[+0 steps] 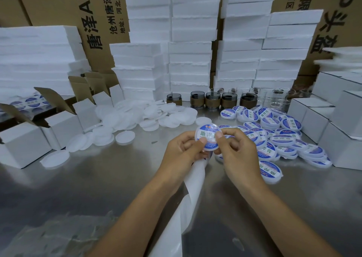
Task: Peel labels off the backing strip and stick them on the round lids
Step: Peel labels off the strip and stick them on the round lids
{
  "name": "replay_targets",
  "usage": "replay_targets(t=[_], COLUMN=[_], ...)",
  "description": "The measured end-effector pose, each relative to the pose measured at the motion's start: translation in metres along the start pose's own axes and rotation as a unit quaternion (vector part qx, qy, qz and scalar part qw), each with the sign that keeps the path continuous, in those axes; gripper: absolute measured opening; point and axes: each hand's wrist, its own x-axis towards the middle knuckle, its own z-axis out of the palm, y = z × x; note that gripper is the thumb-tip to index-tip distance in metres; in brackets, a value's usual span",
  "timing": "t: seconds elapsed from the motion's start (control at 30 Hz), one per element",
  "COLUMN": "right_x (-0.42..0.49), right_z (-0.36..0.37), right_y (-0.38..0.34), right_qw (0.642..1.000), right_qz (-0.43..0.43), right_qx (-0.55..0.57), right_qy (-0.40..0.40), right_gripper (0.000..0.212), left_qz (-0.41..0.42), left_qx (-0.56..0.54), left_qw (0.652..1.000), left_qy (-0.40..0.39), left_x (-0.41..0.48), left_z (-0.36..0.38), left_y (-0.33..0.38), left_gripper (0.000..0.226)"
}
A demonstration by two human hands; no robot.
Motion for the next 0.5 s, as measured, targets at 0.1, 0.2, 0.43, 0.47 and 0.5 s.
replay_targets(t=[0.1, 0.2, 0.43, 0.47, 0.5], right_x=[-0.0017, -0.003, -0.0034, -0.0037, -0.0038], right_z=[0.0005, 0.0028, 0.0027, 0.003, 0.0031], right_y=[-0.0015, -0.0006, 0.0, 0.0004, 0.0007], right_qw=[0.999, 0.997, 0.991, 0.99, 0.989], right_qz=[-0.016, -0.04, -0.073, -0.075, -0.074], right_qx=[0.006, -0.028, -0.061, -0.067, -0.069], right_qy=[-0.035, -0.058, -0.091, -0.102, -0.108], right_gripper=[0.013, 0.027, 0.04, 0.04, 0.04], left_qz=[-0.001, 0.002, 0.009, 0.012, 0.015], left_qx=[-0.006, -0.025, -0.04, -0.04, -0.037], left_qw=[1.0, 0.999, 0.999, 0.999, 0.999], left_qy=[0.011, 0.019, 0.022, 0.026, 0.029], left_x=[0.0006, 0.0003, 0.0005, 0.0008, 0.0008], left_z=[-0.0023, -0.0035, -0.0016, -0.0022, -0.0028], left_y=[0.0013, 0.0009, 0.0036, 0.0037, 0.0036], left_gripper=[0.012, 0.012, 0.036, 0.035, 0.033])
